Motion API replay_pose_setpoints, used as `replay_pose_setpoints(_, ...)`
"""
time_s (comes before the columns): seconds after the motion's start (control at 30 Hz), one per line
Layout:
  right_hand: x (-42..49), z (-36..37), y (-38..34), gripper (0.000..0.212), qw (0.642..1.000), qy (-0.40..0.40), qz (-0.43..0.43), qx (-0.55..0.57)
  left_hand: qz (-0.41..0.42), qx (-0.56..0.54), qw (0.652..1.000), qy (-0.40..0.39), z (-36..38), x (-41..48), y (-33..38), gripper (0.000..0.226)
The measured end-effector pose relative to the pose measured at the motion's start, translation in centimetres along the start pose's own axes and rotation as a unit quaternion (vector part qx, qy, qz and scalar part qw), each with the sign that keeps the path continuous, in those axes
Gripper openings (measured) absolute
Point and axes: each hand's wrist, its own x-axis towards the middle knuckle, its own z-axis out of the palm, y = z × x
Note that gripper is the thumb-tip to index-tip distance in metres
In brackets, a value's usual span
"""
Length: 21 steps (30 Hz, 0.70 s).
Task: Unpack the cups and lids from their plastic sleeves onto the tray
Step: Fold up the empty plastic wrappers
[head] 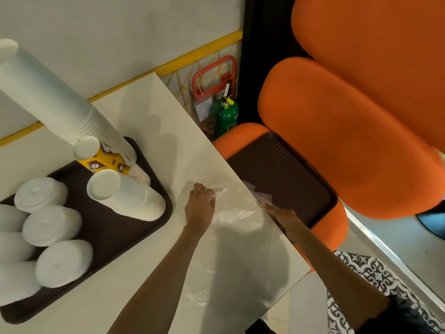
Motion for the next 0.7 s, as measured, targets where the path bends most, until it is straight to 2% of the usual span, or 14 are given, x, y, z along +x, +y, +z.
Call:
replay_pose_setpoints(0.07,0.0,0.3,-0.1,0.027,0.999,0.020,-0.012,0.038,0.003,0.004,1.000,0.001,-0.1,0.0,0.0,0.028)
replay_pose_setpoints(0.17,-0.2,0.7,-1.0,0.027,0.995,0.047,-0.079,0.039,-0.011,-0.031,0.999,-0.002,-0.3,0.1,-0.1,0.028)
replay_pose_setpoints(0.27,-1.8,0.8,-2.7,0.012,0.986,0.007,-0.158,0.045,-0.054,-0.119,0.991,-0.004,-0.8,0.2,-0.3,0.029)
replay_pose_setpoints(0.3,-2.2,0.8,-3.3,0.015,0.982,-0.023,-0.178,0.059,-0.081,-0.165,0.983,-0.005,-1.2,0.2,-0.2,0.030)
replay_pose_setpoints(0.37,-3.7,0.9,-4.8,0.022,0.971,-0.091,-0.204,0.088,-0.142,-0.276,0.950,-0.020,-2.4,0.3,0.1,0.029)
replay_pose_setpoints(0.47,-6.1,0.6,-7.1,0.011,0.950,-0.169,-0.239,0.110,-0.196,-0.452,0.870,-0.036,-4.7,0.3,0.4,0.017)
replay_pose_setpoints(0.6,-9.4,-0.2,-10.0,0.013,0.918,-0.238,-0.311,0.068,-0.194,-0.591,0.781,-0.055,-8.2,0.1,0.6,0.021)
replay_pose_setpoints(0.7,-11.7,-1.3,-11.8,0.012,0.897,-0.268,-0.349,0.035,-0.142,-0.641,0.750,-0.079,-11.3,-0.2,1.3,0.022)
